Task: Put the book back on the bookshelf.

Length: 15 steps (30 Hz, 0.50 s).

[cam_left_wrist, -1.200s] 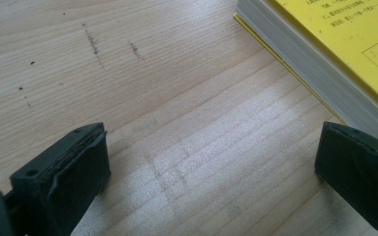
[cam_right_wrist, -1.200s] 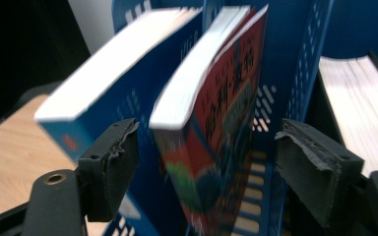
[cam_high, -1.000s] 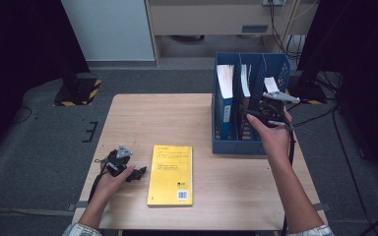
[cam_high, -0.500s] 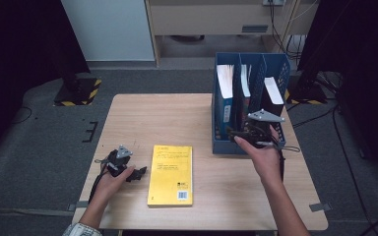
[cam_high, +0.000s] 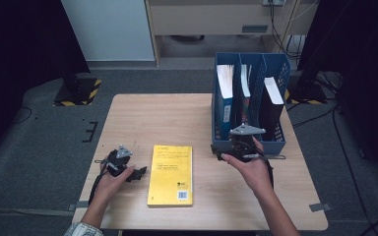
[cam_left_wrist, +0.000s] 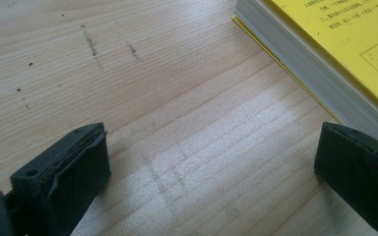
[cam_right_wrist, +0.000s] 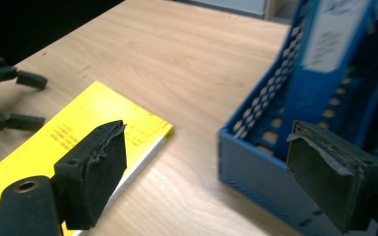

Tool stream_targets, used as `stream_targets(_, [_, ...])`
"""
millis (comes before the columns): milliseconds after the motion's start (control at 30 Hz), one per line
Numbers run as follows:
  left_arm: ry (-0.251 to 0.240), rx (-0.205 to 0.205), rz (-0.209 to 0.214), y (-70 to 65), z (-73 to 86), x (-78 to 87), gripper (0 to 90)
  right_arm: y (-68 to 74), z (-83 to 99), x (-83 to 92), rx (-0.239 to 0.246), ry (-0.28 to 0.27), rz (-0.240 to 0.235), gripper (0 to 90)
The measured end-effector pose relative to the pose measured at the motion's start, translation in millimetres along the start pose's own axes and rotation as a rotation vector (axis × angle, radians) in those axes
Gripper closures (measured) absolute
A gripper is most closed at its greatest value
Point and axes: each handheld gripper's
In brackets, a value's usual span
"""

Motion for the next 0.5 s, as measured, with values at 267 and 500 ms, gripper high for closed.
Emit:
stream_targets(267, [-0.015,0.011,0.013,0.5,-2.2,3.6,3.4,23.6,9.6,-11.2,0.05,0.039,-0.037,14.4])
stream_targets(500, [-0.032,0.011,0.014,-1.0,-5.1,8.5,3.8,40.6,17.1,-14.7,0.074,0.051,-0.074,13.6])
Point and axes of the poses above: each handheld gripper's, and its own axes: x roughly backward along the jaws, z roughly out of its underside, y roughly to its left, and after that the axes turned 9 degrees about z, right-handed
